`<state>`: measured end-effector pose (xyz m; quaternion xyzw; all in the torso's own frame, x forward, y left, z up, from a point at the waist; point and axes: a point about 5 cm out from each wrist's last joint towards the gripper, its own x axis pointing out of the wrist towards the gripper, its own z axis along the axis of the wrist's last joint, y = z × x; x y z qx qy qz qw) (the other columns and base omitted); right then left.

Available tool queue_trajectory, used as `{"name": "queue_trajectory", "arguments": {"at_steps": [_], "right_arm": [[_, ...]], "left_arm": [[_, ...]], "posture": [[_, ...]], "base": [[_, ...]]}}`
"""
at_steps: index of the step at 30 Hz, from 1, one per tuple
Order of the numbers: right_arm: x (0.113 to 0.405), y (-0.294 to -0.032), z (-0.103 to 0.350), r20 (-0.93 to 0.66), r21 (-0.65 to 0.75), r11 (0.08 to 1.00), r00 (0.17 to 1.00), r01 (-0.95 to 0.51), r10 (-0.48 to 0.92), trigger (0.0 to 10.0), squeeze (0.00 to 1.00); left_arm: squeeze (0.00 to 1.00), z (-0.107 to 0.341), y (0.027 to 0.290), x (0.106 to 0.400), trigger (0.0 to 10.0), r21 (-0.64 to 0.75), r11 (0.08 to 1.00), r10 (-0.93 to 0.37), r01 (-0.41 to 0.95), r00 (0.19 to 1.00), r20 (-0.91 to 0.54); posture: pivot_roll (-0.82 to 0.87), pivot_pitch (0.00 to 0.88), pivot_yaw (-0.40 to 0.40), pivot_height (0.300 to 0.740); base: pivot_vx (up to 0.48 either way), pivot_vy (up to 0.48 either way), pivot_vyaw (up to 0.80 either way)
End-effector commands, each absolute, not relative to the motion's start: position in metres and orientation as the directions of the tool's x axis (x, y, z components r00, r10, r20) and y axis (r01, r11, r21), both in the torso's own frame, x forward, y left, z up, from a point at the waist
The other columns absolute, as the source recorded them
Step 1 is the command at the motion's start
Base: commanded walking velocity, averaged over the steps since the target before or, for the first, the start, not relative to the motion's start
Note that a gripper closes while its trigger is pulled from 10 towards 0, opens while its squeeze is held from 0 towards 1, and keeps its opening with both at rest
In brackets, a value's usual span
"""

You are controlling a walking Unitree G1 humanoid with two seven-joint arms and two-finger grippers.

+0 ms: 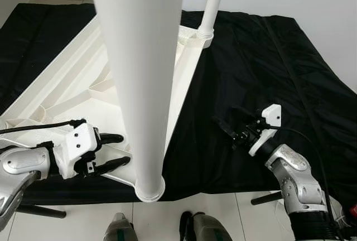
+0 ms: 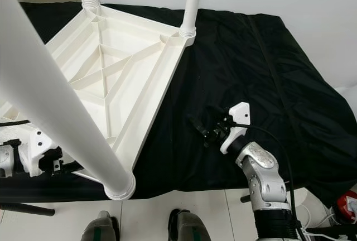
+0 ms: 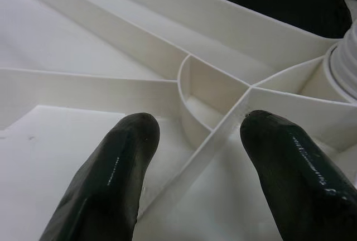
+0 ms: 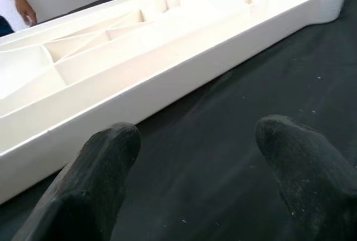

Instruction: Building children table

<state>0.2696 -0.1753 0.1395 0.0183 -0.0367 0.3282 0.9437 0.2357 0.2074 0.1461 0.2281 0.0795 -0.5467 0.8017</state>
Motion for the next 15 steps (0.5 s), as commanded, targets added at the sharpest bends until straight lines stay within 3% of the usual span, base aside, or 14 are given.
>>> {"name": "queue_trajectory", "arguments": {"at_steps": [1,4,5,15], "right_arm": [[0.267,-0.175,0.138,0.074,0.029,0.783,0.783,-0.621,0.618,10.0,0.0],[0.265,-0.175,0.14,0.076,0.035,0.784,0.784,-0.62,0.616,10.0,0.0],[0.264,-0.173,0.141,0.078,0.045,0.784,0.785,-0.619,0.615,10.0,0.0],[0.262,-0.17,0.143,0.073,0.05,0.777,0.778,-0.628,0.624,10.0,0.0]], "left_arm": [[0.0,0.123,0.213,0.235,10.0,0.236,0.319,-0.797,0.918,0.394,-0.457],[0.0,0.117,0.218,0.246,10.0,0.254,0.353,-0.761,0.9,0.435,-0.482],[0.0,0.114,0.221,0.255,10.0,0.263,0.41,-0.723,0.873,0.487,-0.49],[0.0,0.099,0.233,0.258,10.0,0.255,0.452,-0.651,0.855,0.511,-0.561]], "posture": [[0.1,0.161,-0.051,0.74],[0.1,0.157,-0.052,0.74],[0.1,0.152,-0.052,0.74],[0.1,0.146,-0.053,0.74]], "base": [[0.0,0.0,0.0],[0.0,0.0,0.0],[0.0,0.0,0.0],[0.0,0.0,0.0]]}}
